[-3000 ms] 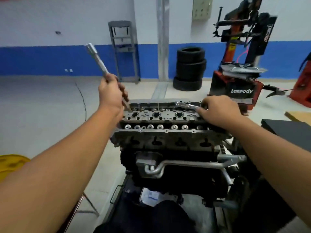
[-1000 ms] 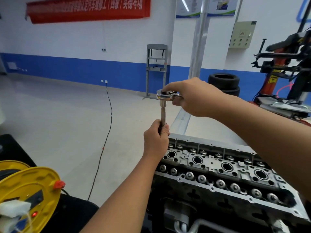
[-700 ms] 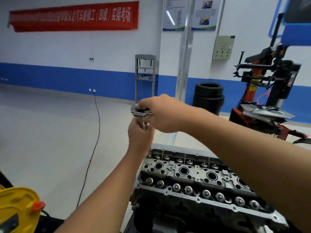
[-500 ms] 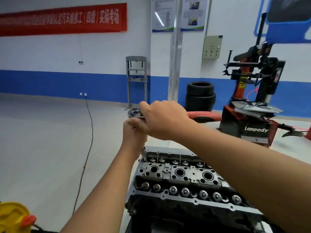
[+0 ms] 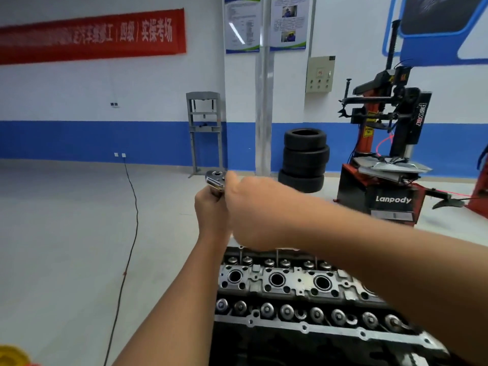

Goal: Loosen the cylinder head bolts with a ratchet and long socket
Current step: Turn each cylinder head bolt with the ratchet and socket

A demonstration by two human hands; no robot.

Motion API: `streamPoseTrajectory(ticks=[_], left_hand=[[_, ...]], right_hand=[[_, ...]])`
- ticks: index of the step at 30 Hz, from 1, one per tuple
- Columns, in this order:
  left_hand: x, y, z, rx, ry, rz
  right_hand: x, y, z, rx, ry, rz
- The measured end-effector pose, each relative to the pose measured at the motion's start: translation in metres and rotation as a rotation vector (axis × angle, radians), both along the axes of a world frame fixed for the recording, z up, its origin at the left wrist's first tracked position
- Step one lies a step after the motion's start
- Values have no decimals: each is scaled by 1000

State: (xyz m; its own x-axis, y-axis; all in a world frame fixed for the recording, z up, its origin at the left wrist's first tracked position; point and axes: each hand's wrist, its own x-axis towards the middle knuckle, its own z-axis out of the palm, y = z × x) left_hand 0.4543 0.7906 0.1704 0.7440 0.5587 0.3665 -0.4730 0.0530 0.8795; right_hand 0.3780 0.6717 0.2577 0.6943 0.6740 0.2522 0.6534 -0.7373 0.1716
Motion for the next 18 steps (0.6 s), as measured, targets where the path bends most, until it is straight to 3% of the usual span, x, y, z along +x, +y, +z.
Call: streamPoseTrajectory(ticks=[2, 4, 9, 11, 13, 16, 18], left_hand=[[0, 8, -3, 34, 11, 54], [-6, 18, -4, 35, 36, -22], [-32, 22, -6, 49, 58, -236], [-33, 25, -4, 27, 87, -205], [-33, 26, -1, 9, 113, -147], [-44, 12, 13, 11, 121, -217], [-44, 11, 12, 21, 111, -246]], right_hand=[[1, -11, 27, -62, 162, 45], [19, -18, 46, -75, 231, 36], [65, -18, 43, -119, -173, -149], [61, -8, 37, -109, -150, -100], [43, 3, 31, -114, 52, -34], [7, 17, 27, -4, 556, -19], [0, 25, 30, 11, 642, -23]])
